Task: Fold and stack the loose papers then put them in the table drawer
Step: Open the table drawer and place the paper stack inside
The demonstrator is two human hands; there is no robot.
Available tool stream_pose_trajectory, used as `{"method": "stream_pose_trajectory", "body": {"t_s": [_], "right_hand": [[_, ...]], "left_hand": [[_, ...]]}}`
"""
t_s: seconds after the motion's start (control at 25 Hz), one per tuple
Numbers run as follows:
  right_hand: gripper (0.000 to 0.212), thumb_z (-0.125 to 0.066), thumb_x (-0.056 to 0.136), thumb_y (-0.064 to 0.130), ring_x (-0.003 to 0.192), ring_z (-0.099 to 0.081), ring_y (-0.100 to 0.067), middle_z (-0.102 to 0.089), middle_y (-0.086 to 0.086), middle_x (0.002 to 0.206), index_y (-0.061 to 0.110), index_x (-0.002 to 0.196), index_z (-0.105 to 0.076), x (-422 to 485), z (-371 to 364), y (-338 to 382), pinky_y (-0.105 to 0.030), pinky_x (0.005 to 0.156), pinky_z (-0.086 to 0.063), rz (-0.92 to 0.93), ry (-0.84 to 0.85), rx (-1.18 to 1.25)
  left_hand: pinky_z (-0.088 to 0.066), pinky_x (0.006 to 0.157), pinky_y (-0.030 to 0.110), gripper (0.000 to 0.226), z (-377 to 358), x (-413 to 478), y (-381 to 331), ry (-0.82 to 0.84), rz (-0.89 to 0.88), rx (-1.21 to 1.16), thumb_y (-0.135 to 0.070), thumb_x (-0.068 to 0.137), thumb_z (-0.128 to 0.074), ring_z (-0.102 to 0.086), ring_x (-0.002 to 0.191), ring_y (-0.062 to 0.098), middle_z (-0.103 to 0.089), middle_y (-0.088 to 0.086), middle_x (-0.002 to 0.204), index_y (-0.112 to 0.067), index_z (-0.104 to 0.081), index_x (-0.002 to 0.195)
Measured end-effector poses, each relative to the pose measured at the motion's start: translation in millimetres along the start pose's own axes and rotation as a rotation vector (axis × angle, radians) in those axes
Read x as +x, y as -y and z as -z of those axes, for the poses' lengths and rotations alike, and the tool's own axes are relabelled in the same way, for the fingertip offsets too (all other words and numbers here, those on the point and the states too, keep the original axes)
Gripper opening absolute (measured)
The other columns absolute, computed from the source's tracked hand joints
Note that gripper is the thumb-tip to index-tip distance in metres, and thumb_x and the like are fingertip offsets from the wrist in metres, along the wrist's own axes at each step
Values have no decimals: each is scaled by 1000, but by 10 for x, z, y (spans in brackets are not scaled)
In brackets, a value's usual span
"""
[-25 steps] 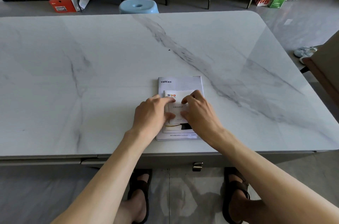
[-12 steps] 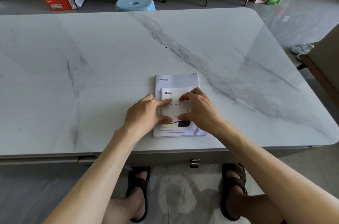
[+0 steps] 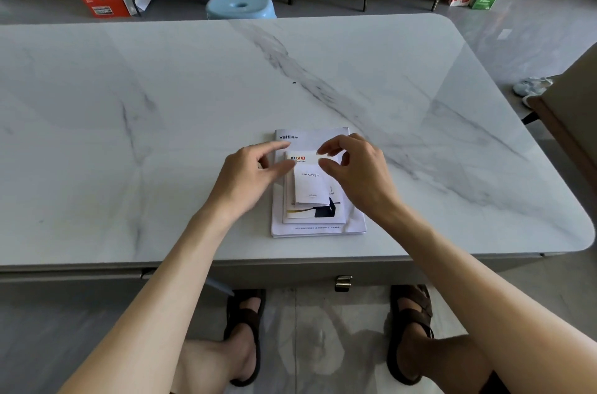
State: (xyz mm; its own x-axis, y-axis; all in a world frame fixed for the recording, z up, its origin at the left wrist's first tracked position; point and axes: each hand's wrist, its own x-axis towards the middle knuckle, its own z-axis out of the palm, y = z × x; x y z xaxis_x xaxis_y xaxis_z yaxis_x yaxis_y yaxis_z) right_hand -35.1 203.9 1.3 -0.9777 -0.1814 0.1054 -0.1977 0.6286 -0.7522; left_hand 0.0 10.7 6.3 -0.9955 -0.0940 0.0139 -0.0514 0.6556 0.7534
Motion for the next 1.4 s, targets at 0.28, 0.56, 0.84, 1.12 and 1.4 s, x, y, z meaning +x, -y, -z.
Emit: {"method": "stream_pose_trajectory", "body": {"t_s": [0.28, 0.56, 0.84, 1.12, 1.4], "right_hand": [[14, -60, 88, 12, 63, -52, -3, -63, 8, 82, 18, 96, -71, -614, 11, 446, -17, 61, -40, 110, 146, 7], [14, -59, 88, 15, 70, -53, -1, -59, 16, 72, 21, 95, -71, -1093, -30, 870, -24, 67, -46, 163, 254, -37], [16, -59, 89, 15, 82, -60, -15, -65, 6, 81, 17, 98, -72, -1168, -233, 964, -17, 63, -42, 153, 327, -87], [17, -58, 87, 16, 81, -62, -18, -62, 12, 75, 18, 97, -72, -1152, -348, 997, -30, 73, -49, 144, 366, -84], [18, -58, 88, 17, 73, -56, -10, -58, 15, 73, 17, 100, -71, -1245, -400, 971, -11, 60, -38, 166, 419, -97]], "left_hand": [[-46, 64, 23, 21, 714, -707, 193, -111, 125, 18, -15, 96, -52, -65, 66, 14, -68, -2, 79, -24, -69, 89], [-46, 88, 35, 23, 1014, -1874, 1215, -94, 420, 483, -14, 89, -51, -56, 112, 25, -63, 3, 120, -20, -64, 107], [-42, 85, 41, 31, 891, -1969, 1474, -132, 302, 744, -5, 77, -59, -50, 108, 32, -60, 9, 115, -9, -57, 108], [-42, 91, 35, 40, 983, -1864, 1458, -10, 285, 875, -9, 84, -52, -47, 115, 26, -56, 4, 126, -10, -54, 124], [-48, 88, 35, 37, 1121, -1974, 1332, 151, 381, 815, 2, 88, -41, -54, 109, 25, -58, 5, 120, -13, -61, 115]]}}
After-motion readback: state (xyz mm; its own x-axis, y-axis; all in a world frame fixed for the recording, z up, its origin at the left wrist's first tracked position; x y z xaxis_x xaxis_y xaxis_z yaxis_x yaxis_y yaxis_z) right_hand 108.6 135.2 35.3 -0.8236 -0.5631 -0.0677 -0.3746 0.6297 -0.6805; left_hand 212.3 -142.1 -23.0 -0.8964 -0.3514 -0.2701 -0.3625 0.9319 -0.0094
